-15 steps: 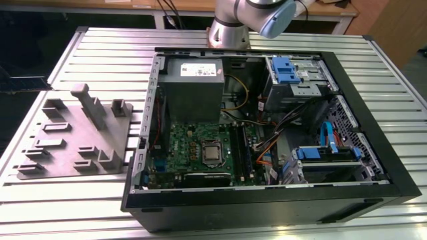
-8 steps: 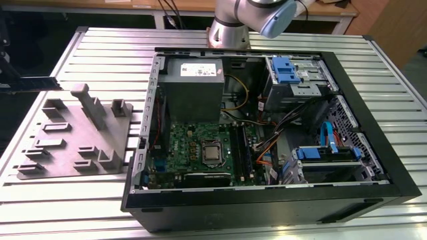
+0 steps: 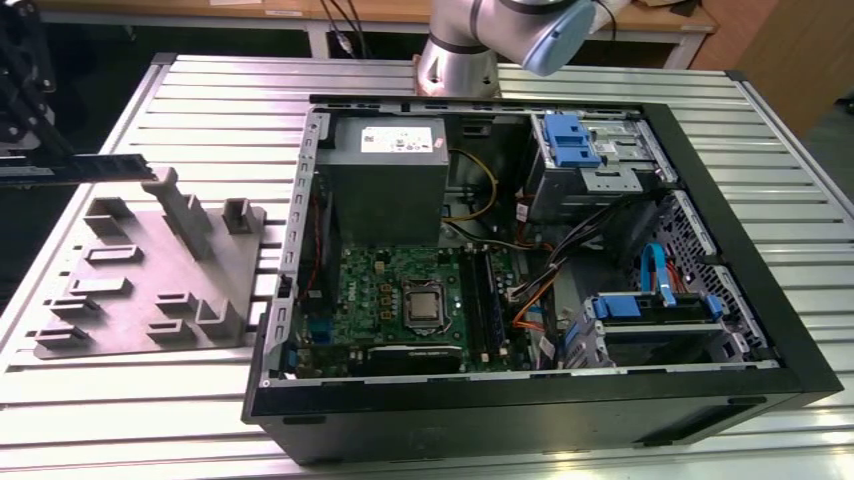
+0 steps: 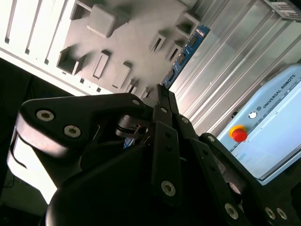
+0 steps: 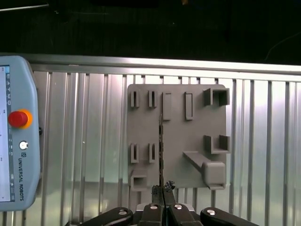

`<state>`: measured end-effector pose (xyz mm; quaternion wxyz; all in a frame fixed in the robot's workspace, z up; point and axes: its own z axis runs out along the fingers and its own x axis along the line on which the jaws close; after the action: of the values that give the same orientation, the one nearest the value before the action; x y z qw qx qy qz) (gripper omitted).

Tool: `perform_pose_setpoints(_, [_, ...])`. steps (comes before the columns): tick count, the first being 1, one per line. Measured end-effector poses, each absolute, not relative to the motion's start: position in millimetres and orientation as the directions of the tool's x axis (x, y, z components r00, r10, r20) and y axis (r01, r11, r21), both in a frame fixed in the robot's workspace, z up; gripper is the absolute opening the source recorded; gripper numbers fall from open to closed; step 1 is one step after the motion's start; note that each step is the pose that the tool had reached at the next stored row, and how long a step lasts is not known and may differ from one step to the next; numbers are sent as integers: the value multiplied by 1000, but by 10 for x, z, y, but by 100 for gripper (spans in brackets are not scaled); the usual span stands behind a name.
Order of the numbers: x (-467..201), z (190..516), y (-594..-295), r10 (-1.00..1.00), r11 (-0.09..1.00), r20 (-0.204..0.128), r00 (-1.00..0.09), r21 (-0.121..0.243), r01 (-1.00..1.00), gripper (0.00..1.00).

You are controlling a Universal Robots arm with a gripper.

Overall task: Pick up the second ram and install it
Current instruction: 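Pick up the second ram and move it above second insertion slot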

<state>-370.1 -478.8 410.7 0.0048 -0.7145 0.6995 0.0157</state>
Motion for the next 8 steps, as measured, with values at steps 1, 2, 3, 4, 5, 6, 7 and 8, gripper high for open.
perform_pose_setpoints(1, [-3674, 4107, -4788, -999, -21, -29, 21, 15, -1000, 11])
perform_pose_setpoints(2, [-3647, 4107, -4787, -999, -21, -29, 21, 15, -1000, 11])
perform_pose_setpoints(3, [-3619, 4107, -4788, -999, -22, -29, 21, 15, -1000, 11])
perform_pose_setpoints(4, [-3593, 4107, -4788, -999, -22, -29, 21, 15, -1000, 11])
perform_pose_setpoints(5, [-3567, 4107, -4788, -999, -22, -29, 21, 15, -1000, 11])
perform_pose_setpoints(6, [-3543, 4107, -4788, -999, -21, -30, 21, 15, -1000, 11])
perform_pose_setpoints(7, [-3518, 4107, -4788, -999, -21, -30, 21, 15, -1000, 11])
perform_pose_setpoints(8, [-3491, 4107, -4787, -999, -21, -30, 21, 15, -1000, 11])
